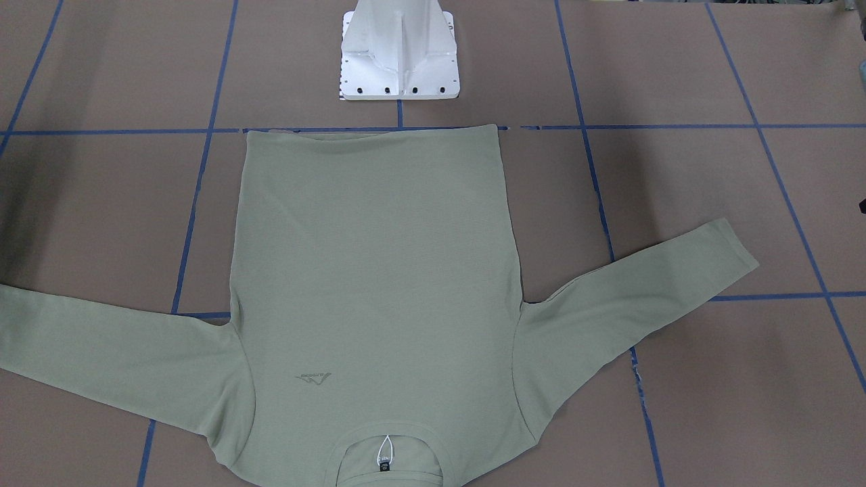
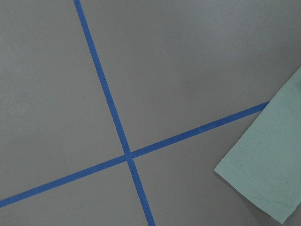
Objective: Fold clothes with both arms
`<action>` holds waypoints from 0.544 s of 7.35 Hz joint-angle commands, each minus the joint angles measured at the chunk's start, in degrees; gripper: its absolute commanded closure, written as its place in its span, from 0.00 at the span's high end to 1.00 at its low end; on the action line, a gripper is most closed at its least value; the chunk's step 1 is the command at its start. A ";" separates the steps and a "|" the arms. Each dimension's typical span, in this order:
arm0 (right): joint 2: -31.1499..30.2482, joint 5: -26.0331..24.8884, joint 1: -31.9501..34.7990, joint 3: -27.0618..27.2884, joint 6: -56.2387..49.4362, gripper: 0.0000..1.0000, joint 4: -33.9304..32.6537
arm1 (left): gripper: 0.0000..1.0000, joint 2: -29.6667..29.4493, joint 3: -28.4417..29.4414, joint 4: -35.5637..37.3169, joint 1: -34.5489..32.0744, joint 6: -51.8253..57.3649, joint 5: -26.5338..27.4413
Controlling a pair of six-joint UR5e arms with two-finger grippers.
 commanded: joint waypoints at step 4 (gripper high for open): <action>2.02 -3.75 -2.22 -4.35 1.69 1.00 4.29 | 1.00 0.06 -0.52 -0.69 0.01 -0.01 -0.23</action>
